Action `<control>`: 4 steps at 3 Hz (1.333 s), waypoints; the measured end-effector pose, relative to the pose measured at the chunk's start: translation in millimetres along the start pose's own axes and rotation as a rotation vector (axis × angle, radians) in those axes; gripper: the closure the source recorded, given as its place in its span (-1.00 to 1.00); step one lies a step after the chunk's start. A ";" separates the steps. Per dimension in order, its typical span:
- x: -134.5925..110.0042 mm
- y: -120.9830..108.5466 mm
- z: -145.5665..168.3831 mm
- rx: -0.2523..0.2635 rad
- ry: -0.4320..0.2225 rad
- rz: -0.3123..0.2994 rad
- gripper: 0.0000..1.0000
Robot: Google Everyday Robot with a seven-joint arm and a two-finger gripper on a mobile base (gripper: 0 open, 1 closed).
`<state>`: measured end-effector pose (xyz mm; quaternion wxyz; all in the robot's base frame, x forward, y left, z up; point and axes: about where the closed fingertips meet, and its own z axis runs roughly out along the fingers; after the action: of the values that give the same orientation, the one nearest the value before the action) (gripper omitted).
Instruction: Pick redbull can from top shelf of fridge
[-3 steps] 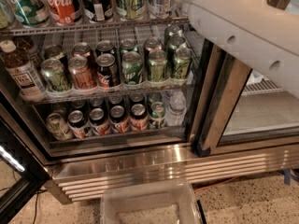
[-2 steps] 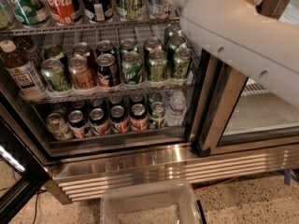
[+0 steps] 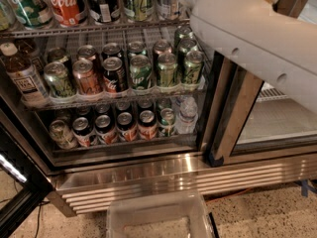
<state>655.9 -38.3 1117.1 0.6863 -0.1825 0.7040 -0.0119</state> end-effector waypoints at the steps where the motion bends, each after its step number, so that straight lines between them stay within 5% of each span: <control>1: -1.8 -0.5 -0.1 0.000 0.000 0.000 0.90; 4: 1.7 -0.6 -3.1 0.010 0.003 0.050 1.00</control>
Offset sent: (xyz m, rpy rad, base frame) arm -0.0360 0.0110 -0.1226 0.1943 0.2007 -0.0512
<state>653.0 -40.1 1115.8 0.6862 -0.1614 0.7092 0.0016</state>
